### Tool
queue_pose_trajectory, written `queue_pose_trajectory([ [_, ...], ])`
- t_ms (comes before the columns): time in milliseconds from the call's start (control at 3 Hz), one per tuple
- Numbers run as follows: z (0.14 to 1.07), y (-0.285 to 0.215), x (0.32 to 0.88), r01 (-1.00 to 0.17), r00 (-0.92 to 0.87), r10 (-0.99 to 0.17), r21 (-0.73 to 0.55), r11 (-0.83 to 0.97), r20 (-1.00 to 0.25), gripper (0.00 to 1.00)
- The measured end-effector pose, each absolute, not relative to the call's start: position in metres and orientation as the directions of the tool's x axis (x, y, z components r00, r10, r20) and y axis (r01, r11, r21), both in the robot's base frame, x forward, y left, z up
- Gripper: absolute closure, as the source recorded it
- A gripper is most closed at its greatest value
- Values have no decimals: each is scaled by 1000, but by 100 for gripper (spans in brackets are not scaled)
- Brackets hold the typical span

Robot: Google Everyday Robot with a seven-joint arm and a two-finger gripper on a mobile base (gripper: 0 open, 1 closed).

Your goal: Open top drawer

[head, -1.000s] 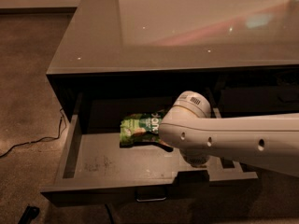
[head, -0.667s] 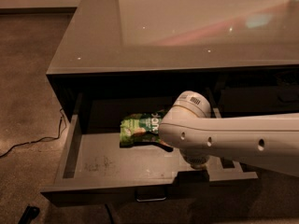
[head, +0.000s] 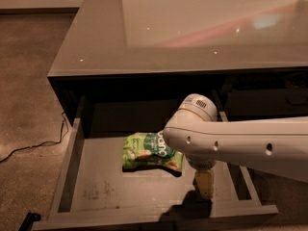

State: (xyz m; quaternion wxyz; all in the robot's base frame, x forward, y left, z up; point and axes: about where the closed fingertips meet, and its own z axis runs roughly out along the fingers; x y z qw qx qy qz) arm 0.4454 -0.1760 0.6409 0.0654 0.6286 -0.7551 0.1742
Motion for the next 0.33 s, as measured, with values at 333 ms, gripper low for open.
queue_pose_trajectory([
  [333, 641, -176, 445, -972, -201, -927, -181, 149, 318, 0],
])
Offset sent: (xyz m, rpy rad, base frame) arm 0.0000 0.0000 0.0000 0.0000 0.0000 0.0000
